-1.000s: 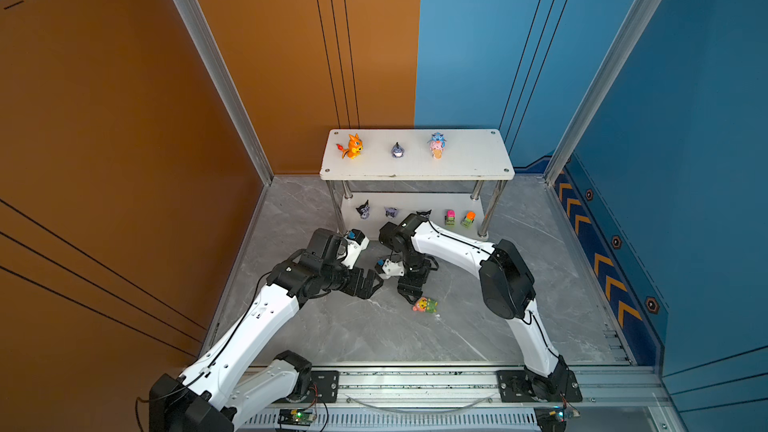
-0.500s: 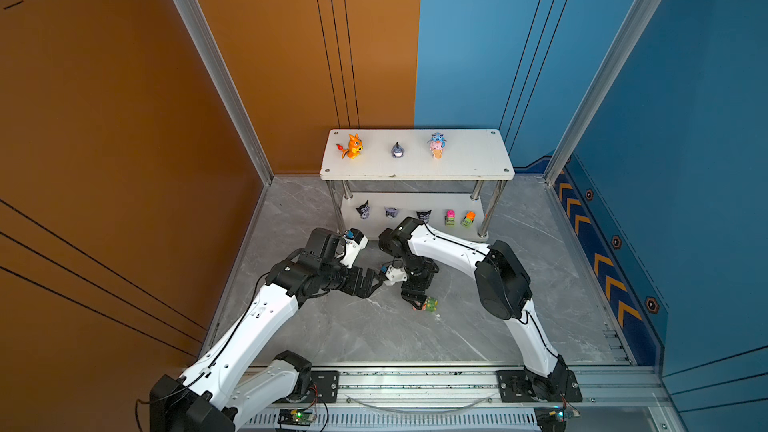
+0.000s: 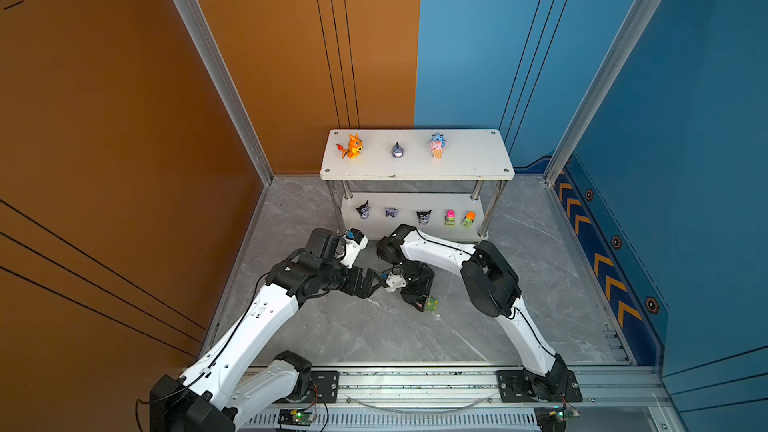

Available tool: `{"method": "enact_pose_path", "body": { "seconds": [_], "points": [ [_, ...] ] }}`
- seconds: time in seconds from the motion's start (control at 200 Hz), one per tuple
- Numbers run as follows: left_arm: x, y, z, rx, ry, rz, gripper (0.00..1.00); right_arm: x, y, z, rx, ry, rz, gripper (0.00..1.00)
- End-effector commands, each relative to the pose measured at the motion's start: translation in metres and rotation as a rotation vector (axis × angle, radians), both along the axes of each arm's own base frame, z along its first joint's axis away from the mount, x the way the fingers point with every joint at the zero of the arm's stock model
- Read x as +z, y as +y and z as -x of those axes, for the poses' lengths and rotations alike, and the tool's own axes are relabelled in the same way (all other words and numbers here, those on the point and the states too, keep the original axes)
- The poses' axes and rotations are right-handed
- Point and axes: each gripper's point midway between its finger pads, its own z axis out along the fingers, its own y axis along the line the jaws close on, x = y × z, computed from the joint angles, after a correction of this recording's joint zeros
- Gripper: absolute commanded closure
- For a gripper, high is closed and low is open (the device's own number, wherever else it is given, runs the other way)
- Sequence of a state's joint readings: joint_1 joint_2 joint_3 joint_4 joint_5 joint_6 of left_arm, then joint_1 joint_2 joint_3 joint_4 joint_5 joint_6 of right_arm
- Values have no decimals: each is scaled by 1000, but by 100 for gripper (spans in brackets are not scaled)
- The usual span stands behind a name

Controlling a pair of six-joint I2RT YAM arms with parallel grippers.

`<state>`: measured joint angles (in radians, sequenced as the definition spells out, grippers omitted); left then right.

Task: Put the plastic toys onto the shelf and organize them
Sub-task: 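Lift the pig figure with the right gripper up over the top shelf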

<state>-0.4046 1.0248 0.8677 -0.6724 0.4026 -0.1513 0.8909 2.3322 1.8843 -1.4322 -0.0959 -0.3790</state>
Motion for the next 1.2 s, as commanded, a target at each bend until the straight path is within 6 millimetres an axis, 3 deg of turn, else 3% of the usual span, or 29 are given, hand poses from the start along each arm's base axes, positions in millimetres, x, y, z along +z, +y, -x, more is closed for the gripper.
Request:
{"method": "enact_pose_path", "body": {
  "seconds": [0.0,0.195,0.32,0.385,0.536,0.671,0.786,0.851,0.961,0.986,1.196],
  "points": [
    [-1,0,1,-5,15,17,2,0,-2,1,2,2,31,57],
    [-1,2,0,3,15,21,2,9,1,2,-21,-8,-8,70],
    [0,4,-1,12,8,18,2,40,14,3,-64,-50,-164,75],
    [1,4,-2,14,8,19,2,67,24,0,-82,-100,-271,76],
    [2,3,-4,22,3,27,2,146,26,-6,-110,-262,-479,78],
    [4,2,-6,28,-2,34,2,255,28,-31,-152,-521,-726,78],
    [3,2,-6,28,0,37,2,346,10,-51,-232,-730,-899,79],
    [3,1,-6,28,1,40,2,383,-3,-65,-279,-835,-946,79],
    [3,0,-6,25,1,44,2,419,-26,-99,-385,-998,-945,79],
    [3,0,-6,26,1,42,2,424,-41,-116,-445,-1049,-924,80],
    [3,-1,-6,27,1,41,1,449,-79,-189,-660,-1276,-927,80]
  ]
}}
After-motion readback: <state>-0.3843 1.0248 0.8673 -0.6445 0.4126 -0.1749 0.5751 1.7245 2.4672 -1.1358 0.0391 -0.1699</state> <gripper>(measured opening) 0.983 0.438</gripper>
